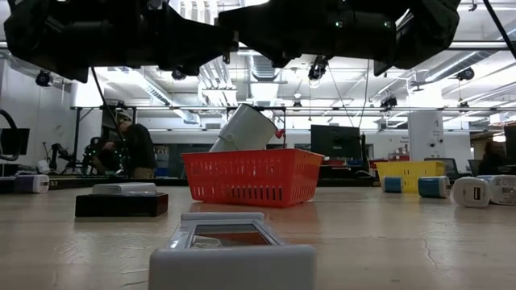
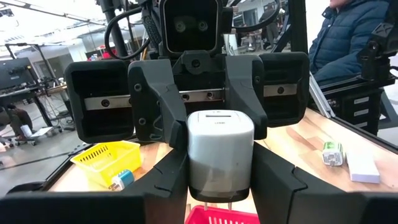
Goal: Pick & Place Office items
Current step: Put the left white black charger adapter into the yellow basket
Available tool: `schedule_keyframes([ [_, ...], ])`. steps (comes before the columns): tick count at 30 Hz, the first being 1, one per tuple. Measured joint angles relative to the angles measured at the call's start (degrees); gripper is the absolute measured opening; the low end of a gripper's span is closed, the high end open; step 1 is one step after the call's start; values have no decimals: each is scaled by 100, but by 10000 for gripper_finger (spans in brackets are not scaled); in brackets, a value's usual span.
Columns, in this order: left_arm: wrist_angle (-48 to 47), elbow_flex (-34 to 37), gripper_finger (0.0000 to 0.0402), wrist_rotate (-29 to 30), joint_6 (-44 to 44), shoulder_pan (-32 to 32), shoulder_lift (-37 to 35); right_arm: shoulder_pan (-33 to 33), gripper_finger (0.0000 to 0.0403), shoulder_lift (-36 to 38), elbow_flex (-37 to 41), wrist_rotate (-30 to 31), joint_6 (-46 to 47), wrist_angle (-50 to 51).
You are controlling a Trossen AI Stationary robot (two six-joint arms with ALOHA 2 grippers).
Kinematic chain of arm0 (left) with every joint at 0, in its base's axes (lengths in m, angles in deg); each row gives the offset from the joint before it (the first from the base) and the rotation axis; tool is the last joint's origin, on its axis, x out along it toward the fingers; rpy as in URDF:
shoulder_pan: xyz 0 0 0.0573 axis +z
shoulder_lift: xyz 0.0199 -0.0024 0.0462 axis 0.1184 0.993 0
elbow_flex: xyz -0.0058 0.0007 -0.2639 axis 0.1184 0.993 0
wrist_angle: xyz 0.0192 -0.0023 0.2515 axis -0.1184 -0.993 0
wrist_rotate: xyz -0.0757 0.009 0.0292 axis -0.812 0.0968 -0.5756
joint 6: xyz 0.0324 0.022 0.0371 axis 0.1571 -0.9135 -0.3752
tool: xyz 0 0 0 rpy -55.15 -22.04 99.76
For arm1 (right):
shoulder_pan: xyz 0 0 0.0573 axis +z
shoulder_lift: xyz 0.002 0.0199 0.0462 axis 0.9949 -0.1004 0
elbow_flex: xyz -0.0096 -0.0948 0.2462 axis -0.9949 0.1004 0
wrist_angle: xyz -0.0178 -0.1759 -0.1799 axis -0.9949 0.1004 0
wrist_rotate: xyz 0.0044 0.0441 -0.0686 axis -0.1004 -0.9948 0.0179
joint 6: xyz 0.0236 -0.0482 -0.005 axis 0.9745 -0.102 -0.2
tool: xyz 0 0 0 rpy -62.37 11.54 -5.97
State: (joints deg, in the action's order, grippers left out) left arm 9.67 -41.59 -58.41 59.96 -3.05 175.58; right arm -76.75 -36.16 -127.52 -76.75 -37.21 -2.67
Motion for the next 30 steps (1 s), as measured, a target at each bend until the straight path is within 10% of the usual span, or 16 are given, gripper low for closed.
schedule_keyframes([
  [12, 6, 167, 133, -4, 61, 9, 0, -7, 124, -17, 0, 38, 1, 55],
  [20, -4, 232, 301, -79, 395, 3, 0, 2, 123, -24, 11, 65, 1, 60],
  [30, -300, 539, 328, -222, 803, -28, -2, 2, 123, -20, 22, 337, -2, 111],
])
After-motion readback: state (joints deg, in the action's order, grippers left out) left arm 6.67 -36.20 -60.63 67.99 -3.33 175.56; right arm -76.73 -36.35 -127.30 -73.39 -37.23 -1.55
